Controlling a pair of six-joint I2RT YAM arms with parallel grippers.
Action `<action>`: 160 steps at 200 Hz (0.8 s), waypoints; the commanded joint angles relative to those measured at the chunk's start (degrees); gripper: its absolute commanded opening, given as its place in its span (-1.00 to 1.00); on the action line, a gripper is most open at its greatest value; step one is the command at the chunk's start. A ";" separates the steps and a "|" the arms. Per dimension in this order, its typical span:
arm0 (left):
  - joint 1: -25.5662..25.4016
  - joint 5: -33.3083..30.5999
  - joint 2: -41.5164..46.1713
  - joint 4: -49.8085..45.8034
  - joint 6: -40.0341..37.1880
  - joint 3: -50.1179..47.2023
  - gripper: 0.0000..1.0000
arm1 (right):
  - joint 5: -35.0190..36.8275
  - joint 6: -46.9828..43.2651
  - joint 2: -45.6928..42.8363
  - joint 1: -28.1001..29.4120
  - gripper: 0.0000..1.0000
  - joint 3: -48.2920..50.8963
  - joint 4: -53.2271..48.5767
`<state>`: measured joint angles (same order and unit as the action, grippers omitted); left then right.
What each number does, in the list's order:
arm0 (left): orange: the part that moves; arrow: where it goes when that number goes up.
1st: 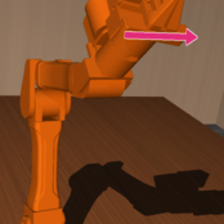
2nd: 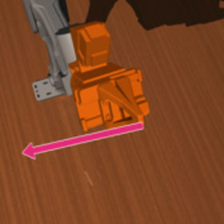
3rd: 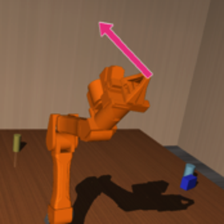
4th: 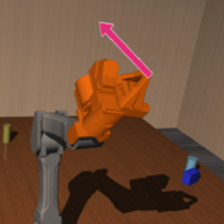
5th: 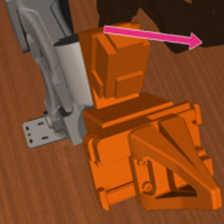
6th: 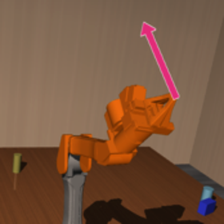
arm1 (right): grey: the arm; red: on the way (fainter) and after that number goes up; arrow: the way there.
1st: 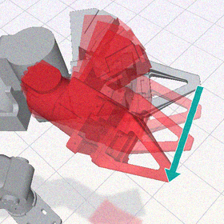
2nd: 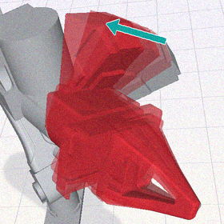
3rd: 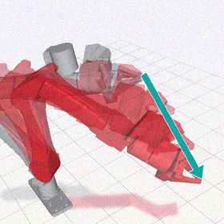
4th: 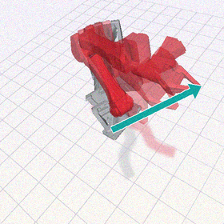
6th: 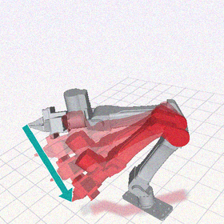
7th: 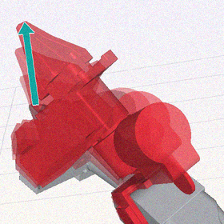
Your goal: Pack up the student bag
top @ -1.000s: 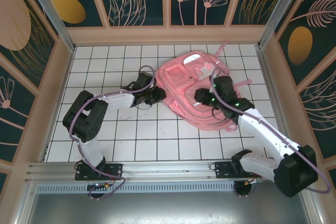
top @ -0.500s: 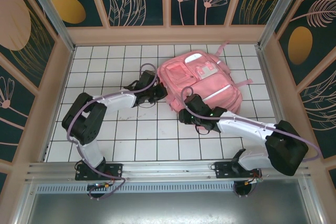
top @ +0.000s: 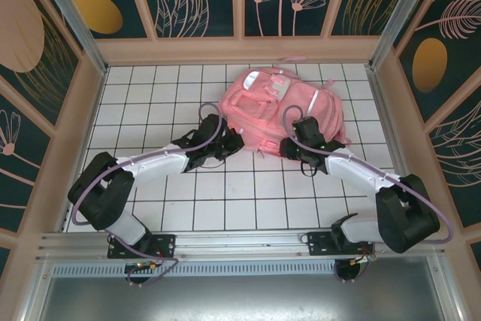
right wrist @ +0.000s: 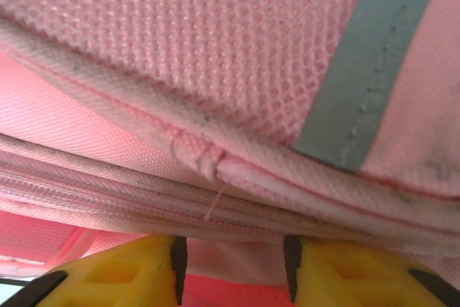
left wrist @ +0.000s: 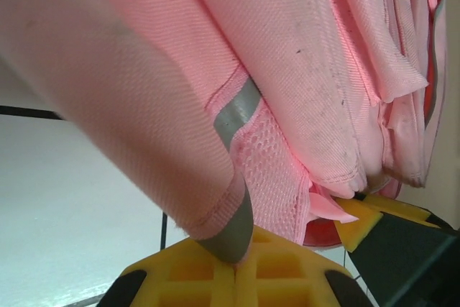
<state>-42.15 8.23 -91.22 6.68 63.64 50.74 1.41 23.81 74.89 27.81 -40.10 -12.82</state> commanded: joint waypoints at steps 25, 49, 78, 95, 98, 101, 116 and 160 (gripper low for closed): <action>-0.32 -4.06 -8.02 2.42 0.97 8.81 -1.00 | 1.18 -2.09 -8.24 4.64 -0.09 1.70 3.93; -0.35 -4.57 -13.85 2.30 -0.64 12.77 -1.00 | 5.46 0.04 -9.53 11.02 -0.09 3.68 3.74; -0.37 -3.97 -19.68 1.64 -1.34 15.50 -1.00 | 3.60 6.04 -8.86 14.22 -0.10 5.79 5.22; -0.34 -4.17 -20.48 1.63 -1.48 15.32 -1.00 | 2.77 8.35 -8.13 15.80 -0.12 7.93 9.15; -0.34 -4.18 -20.49 1.62 -1.49 15.27 -1.00 | 2.62 8.69 -7.85 15.87 -0.13 8.20 9.67; -0.37 -4.21 -20.49 1.52 -1.45 15.20 -1.00 | 2.44 9.05 -7.42 15.93 -0.14 8.41 10.20; -0.38 -4.53 -20.39 1.10 -1.80 15.10 -1.00 | 1.44 10.46 -4.75 15.93 -0.17 8.96 12.40; -0.39 -4.43 -20.21 0.88 -1.94 14.74 -1.00 | 1.40 13.08 4.56 14.69 -0.20 7.52 17.15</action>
<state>-42.46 5.04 -110.00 7.68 63.05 65.32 3.01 33.91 75.44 43.48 -31.75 -0.62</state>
